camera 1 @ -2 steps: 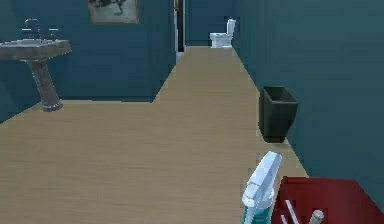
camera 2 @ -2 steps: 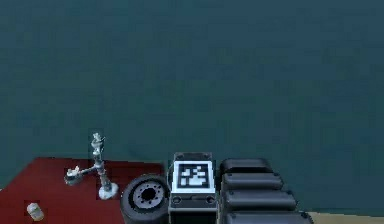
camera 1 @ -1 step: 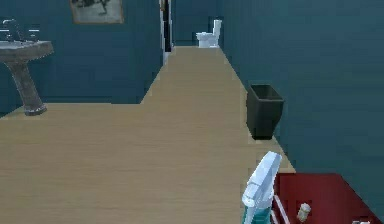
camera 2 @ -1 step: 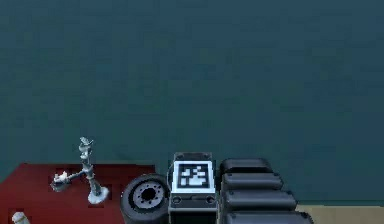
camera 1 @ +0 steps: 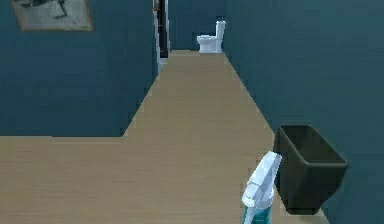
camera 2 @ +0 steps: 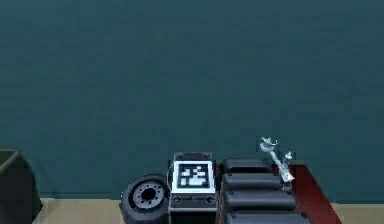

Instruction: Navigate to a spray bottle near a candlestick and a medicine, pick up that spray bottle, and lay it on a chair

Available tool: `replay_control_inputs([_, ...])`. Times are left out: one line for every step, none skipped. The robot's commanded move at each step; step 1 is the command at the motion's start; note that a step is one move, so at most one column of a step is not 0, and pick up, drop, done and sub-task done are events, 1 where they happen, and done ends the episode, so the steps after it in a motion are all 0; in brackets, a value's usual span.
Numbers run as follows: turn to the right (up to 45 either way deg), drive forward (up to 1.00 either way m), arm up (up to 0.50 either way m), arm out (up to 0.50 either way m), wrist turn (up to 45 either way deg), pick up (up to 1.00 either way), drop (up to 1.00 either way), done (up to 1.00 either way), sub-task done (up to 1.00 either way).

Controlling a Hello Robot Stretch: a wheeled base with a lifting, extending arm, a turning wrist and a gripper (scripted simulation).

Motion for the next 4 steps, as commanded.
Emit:
replay_control_inputs([0.0, 1.0, 0.0, 0.0, 0.0, 0.0, 0.0, 0.0, 0.0])
replay_control_inputs([0.0, 1.0, 0.0, 0.0, 0.0, 0.0, 0.0, 0.0, 0.0])
replay_control_inputs([0.0, 1.0, 0.0, 0.0, 0.0, 0.0, 0.0, 0.0, 0.0])
replay_control_inputs([0.0, 1.0, 0.0, 0.0, 0.0, 0.0, 0.0, 0.0, 0.0])
